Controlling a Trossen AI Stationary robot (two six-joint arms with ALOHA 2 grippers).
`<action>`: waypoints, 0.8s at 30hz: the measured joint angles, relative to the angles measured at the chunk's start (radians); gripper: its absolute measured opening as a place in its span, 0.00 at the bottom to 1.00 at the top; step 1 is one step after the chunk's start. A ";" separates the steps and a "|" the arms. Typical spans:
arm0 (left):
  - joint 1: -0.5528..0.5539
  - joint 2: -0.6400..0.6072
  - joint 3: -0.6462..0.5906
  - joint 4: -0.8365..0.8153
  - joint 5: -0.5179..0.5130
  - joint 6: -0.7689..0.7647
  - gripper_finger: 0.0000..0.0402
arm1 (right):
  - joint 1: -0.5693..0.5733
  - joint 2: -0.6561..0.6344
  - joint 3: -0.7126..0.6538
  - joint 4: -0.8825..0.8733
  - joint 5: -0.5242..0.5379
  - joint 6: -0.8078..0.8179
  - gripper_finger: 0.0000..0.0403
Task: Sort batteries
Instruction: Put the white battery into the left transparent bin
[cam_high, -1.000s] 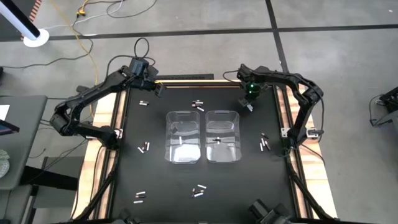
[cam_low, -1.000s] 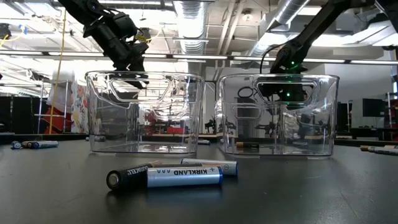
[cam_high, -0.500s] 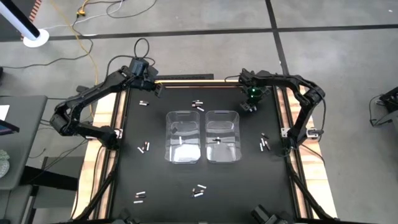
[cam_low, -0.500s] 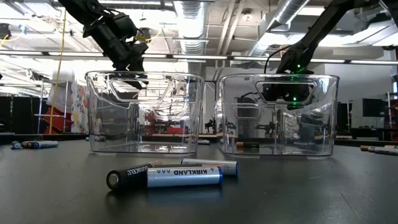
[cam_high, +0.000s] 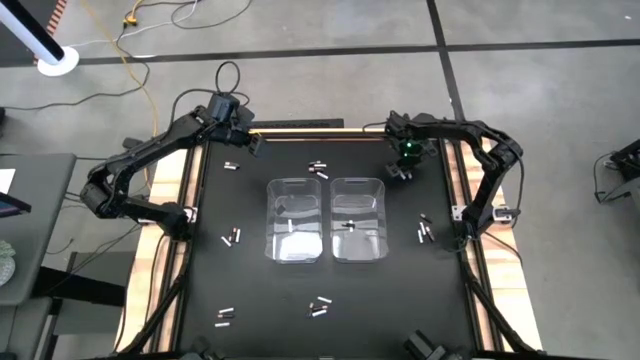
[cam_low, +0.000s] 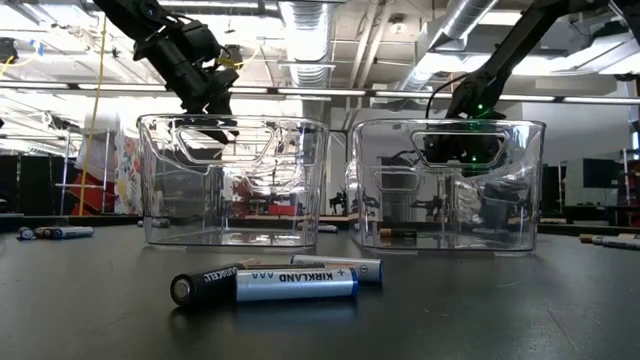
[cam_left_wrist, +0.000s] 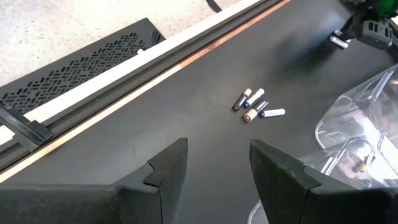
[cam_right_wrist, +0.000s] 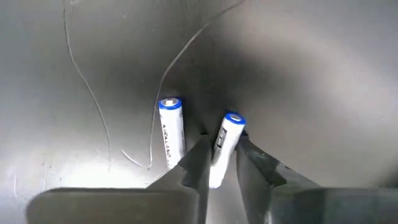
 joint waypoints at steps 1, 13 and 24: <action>0.000 0.000 0.000 0.000 0.000 0.000 0.42 | 0.000 0.000 0.000 -0.001 -0.004 0.000 0.19; 0.000 0.000 0.000 -0.014 0.000 0.000 0.42 | 0.001 -0.001 0.003 -0.015 -0.021 -0.009 0.04; 0.000 0.000 0.000 -0.020 0.000 0.000 0.42 | 0.000 -0.107 0.054 -0.071 -0.036 -0.009 0.05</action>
